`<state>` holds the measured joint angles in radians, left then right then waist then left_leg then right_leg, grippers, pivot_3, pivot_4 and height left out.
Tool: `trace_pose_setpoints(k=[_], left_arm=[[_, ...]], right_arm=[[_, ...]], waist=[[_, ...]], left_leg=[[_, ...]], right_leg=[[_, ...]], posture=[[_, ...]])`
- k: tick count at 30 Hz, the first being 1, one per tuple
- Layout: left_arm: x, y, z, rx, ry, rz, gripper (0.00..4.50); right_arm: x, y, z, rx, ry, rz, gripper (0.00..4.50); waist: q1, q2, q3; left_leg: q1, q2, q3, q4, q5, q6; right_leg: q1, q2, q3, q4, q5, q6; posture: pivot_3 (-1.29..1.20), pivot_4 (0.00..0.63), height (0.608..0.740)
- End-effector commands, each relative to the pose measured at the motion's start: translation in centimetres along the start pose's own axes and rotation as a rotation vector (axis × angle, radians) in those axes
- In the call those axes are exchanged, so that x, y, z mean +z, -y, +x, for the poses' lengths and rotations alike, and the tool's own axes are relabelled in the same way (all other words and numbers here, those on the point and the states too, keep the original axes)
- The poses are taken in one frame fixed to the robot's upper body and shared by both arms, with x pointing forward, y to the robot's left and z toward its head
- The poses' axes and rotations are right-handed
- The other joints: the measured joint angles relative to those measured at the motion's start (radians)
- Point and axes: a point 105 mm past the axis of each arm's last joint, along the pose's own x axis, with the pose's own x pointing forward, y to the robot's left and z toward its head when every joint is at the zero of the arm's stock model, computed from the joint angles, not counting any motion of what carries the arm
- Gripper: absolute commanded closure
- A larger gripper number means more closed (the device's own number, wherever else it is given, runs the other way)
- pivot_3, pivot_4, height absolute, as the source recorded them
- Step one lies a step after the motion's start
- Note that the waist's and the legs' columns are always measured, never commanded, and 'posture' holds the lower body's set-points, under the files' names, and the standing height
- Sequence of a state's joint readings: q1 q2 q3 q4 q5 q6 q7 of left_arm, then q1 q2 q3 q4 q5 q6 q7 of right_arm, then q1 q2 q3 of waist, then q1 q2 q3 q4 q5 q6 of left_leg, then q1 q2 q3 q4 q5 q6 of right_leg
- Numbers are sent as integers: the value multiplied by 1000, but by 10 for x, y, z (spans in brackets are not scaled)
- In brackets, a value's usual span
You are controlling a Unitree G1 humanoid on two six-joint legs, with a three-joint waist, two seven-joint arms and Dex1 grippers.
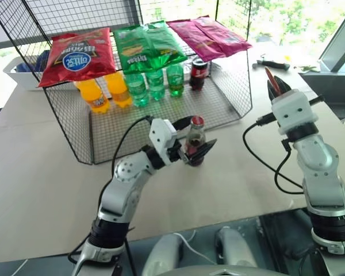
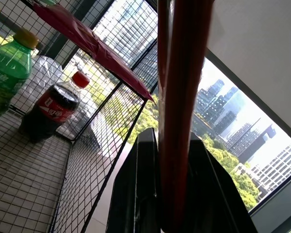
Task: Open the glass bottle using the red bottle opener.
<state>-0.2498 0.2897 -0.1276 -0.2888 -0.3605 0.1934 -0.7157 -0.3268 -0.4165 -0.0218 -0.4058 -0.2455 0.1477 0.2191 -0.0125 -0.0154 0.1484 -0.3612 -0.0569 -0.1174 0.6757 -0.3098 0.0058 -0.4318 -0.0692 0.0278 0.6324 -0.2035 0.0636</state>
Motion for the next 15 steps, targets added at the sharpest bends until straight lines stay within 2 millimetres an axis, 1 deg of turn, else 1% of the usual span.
trace_pose_setpoints(k=[1,4,6,8,9,12,15], left_arm=[[11,5,3,-26,42,8,28],[13,3,3,-23,49,8,836],[12,3,4,-21,49,6,1820],[11,3,4,-18,47,-1,2597],[11,3,4,-17,47,-4,2855],[8,4,4,-19,32,-5,3159],[6,4,3,-18,23,-4,3159]], right_arm=[[13,8,4,-18,59,-12,4500],[14,6,5,-10,61,-9,4500],[14,-1,6,27,59,23,4500],[16,-19,5,122,58,47,4500],[17,-27,4,165,57,34,4500],[12,-50,3,245,23,0,4500],[15,-68,3,303,29,-7,4500]], waist=[[0,0,0],[0,0,0],[0,0,0],[0,0,0],[0,0,0],[1,0,-1],[2,0,-1]], left_leg=[[0,0,0,0,0,0],[0,0,0,0,0,0],[0,0,0,0,0,0],[0,0,0,0,0,0],[0,0,0,0,0,0],[1,0,0,0,0,0],[1,0,0,0,0,0]], right_leg=[[0,0,0,0,0,0],[0,0,0,0,0,0],[0,0,0,0,0,0],[0,0,0,0,0,0],[1,0,0,0,0,0],[1,0,0,0,0,0],[1,0,0,0,0,0]], posture=[[0,150,740],[0,150,740],[0,150,740],[0,150,740],[0,150,740],[0,150,740],[0,150,740]])
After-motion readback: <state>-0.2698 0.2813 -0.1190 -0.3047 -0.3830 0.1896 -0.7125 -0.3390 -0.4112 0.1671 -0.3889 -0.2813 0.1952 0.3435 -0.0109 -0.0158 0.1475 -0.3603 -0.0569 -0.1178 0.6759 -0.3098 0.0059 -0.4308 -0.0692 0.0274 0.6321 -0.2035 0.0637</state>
